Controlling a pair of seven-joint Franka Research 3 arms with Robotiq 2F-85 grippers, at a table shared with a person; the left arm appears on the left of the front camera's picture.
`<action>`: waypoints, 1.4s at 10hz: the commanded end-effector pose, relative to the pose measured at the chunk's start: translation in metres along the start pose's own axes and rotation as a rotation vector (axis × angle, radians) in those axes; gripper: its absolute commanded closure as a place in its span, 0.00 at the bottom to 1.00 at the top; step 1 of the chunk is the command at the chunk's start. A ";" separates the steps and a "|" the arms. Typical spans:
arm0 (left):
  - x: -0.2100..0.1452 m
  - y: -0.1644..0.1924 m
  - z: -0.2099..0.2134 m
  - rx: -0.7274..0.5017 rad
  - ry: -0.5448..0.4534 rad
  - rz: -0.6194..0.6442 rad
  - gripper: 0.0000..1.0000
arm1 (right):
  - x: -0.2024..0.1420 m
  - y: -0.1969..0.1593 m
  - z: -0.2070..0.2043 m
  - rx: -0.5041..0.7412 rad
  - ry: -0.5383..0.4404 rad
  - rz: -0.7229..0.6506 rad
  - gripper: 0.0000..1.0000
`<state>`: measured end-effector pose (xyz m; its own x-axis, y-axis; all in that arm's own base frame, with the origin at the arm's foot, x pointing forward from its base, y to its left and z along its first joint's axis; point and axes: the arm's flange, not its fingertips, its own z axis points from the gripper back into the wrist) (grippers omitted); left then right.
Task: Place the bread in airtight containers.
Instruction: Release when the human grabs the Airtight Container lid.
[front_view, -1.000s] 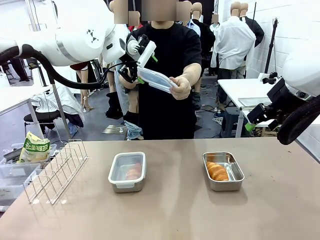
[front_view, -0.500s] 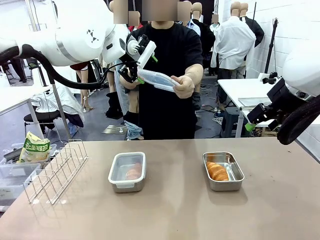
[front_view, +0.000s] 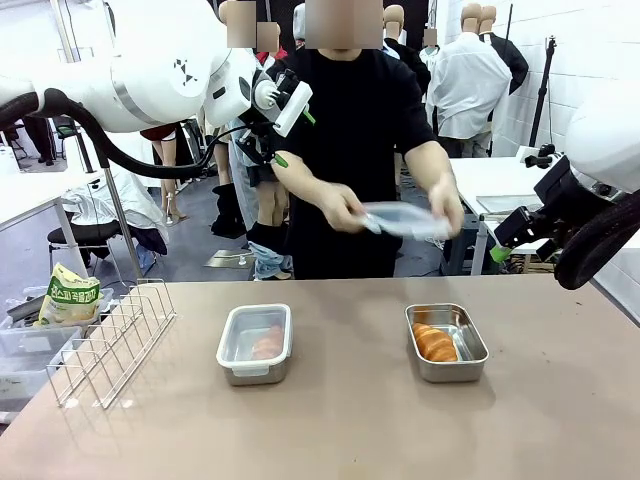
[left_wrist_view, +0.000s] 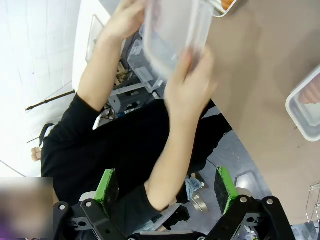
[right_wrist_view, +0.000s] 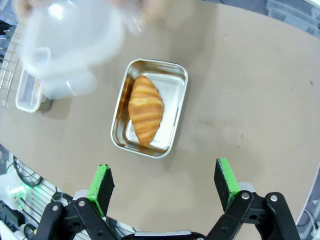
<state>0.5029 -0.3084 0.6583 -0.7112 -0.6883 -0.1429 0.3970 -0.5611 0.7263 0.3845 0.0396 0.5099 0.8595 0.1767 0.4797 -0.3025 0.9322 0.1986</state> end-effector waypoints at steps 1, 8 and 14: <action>-0.001 0.000 0.000 0.001 0.001 0.000 0.00 | 0.001 0.000 -0.001 0.000 0.002 -0.001 0.00; -0.001 0.000 0.000 0.001 0.001 0.000 0.00 | 0.001 0.000 -0.001 0.000 0.002 -0.001 0.00; -0.001 0.000 0.000 0.001 0.001 0.000 0.00 | 0.001 0.000 -0.001 0.000 0.002 -0.001 0.00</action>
<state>0.5029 -0.3084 0.6583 -0.7113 -0.6882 -0.1429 0.3970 -0.5611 0.7263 0.3845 0.0396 0.5099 0.8595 0.1767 0.4797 -0.3025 0.9322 0.1986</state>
